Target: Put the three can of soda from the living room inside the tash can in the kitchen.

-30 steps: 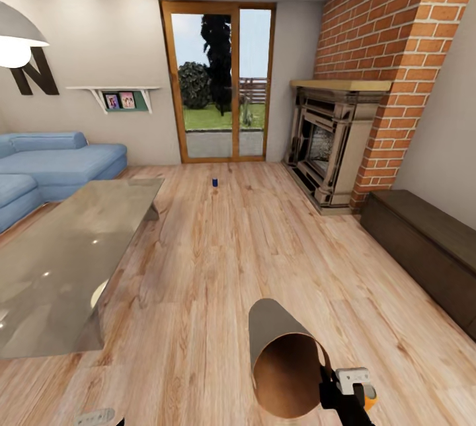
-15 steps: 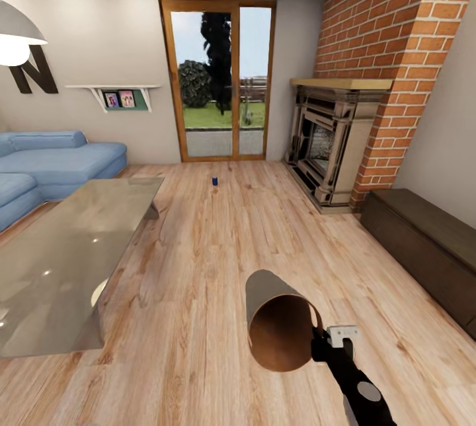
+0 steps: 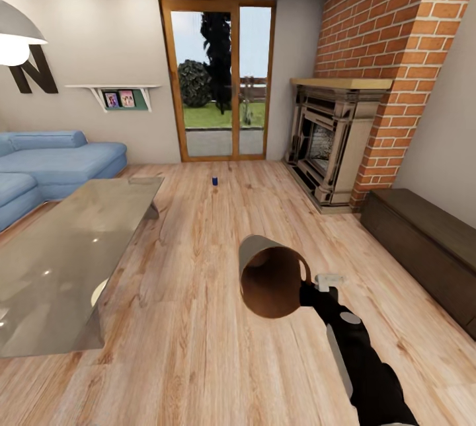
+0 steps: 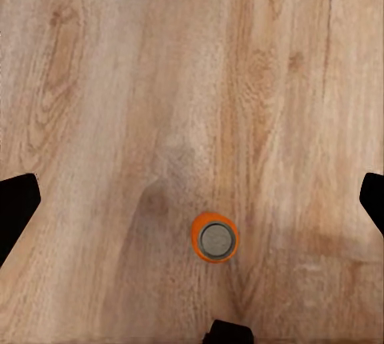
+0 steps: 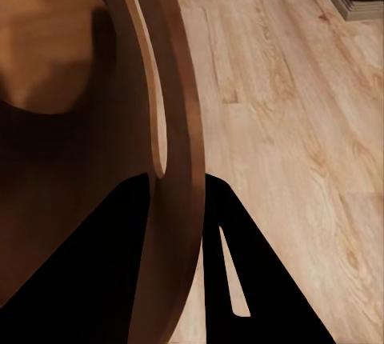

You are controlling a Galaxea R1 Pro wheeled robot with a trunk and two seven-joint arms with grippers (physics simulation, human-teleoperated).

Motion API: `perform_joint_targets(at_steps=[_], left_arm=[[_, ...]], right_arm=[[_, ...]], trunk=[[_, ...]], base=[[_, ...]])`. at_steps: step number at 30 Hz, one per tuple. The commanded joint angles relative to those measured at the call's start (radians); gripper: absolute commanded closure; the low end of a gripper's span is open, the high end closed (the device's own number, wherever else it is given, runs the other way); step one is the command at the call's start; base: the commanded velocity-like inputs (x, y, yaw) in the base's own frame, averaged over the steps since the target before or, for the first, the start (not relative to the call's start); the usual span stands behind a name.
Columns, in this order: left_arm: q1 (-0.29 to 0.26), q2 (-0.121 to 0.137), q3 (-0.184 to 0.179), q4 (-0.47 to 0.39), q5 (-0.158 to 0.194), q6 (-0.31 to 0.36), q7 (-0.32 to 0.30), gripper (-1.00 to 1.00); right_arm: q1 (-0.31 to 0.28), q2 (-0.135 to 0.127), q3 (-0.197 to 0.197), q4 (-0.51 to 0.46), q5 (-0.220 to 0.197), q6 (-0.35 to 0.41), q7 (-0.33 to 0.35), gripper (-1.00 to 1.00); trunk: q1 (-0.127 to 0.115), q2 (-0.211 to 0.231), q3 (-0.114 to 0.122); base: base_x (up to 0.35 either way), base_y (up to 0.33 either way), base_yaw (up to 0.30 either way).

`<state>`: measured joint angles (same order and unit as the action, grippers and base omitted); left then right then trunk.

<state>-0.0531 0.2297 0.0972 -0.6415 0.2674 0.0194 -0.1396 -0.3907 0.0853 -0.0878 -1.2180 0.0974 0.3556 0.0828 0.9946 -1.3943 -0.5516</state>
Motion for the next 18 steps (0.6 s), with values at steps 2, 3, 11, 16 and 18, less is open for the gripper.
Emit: perform_joint_targets(at_steps=[2, 3, 11, 16, 18], left_arm=[[0.000, 0.000, 0.000, 0.006, 0.000, 0.001, 0.000, -1.00], [-0.001, 0.000, 0.000, 0.007, 0.000, 0.003, 0.000, -1.00], [-0.300, 0.004, -0.002, 0.055, -0.004, 0.396, 0.087, -1.00], [-0.517, 0.015, -0.006, 0.100, -0.005, 0.649, 0.106, -1.00], [-0.583, 0.017, -0.008, 0.128, -0.005, 0.702, 0.110, -1.00]], right_arm=[[-0.012, 0.000, 0.000, -0.011, -0.008, 0.006, 0.006, 1.00], [-0.016, 0.000, 0.000, -0.011, -0.008, 0.008, 0.006, 1.00], [-0.032, 0.001, 0.004, -0.009, -0.007, 0.015, 0.010, 1.00], [-0.032, 0.001, 0.005, -0.014, -0.007, 0.016, 0.016, 1.00], [-0.033, 0.001, 0.005, -0.015, -0.007, 0.016, 0.017, 1.00]], trunk=[[0.000, 0.000, 0.000], [0.000, 0.000, -0.001], [0.000, 0.000, -0.004], [0.000, 0.000, -0.006], [0.000, 0.000, -0.007]], base=[[0.000, 0.000, 0.000], [0.000, 0.000, 0.000], [0.114, 0.000, 0.000], [0.043, 0.000, 0.000], [0.019, 0.000, 0.000]])
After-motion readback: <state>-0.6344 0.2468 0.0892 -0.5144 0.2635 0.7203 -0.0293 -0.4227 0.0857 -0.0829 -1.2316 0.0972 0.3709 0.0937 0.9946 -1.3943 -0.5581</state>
